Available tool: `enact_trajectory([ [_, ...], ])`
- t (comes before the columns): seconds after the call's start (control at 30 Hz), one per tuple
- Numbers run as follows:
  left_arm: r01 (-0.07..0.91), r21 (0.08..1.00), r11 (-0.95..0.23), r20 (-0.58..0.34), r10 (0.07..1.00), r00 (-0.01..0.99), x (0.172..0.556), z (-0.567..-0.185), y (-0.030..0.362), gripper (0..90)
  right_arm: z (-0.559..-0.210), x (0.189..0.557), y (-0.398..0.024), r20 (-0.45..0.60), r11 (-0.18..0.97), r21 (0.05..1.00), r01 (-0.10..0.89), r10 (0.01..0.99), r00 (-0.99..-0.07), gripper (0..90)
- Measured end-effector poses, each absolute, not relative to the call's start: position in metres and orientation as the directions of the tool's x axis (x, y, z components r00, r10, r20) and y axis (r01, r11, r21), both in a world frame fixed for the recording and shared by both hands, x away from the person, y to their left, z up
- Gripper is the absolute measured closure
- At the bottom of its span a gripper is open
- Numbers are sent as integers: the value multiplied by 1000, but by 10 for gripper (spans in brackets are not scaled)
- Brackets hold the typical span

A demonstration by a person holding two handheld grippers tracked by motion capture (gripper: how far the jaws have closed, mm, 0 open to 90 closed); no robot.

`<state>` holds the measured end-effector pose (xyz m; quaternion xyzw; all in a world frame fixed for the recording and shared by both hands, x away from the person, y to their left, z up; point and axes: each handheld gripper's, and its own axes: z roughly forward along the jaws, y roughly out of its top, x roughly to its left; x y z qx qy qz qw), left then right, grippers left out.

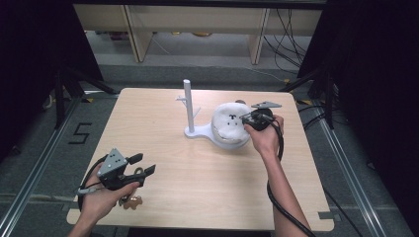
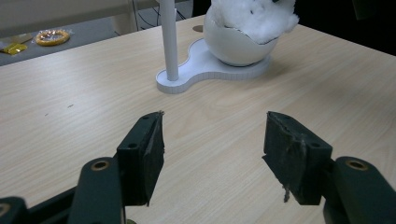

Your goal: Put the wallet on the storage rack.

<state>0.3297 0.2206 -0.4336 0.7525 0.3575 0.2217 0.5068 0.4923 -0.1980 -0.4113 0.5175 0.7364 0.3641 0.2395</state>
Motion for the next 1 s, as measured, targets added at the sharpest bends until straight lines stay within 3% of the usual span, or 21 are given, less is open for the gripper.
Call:
enact_trajectory([
  [0.43,336,909,-248,-29,765,643,330,-434,221,360,-407,488,-205,48,181,820,544,924,-379,343],
  [0.73,357,896,-265,-34,760,650,331,-438,221,351,-402,469,-215,21,209,841,499,909,-416,334],
  [1.0,376,887,-269,-41,764,644,331,-442,218,349,-410,441,-221,73,169,840,516,907,-416,350],
])
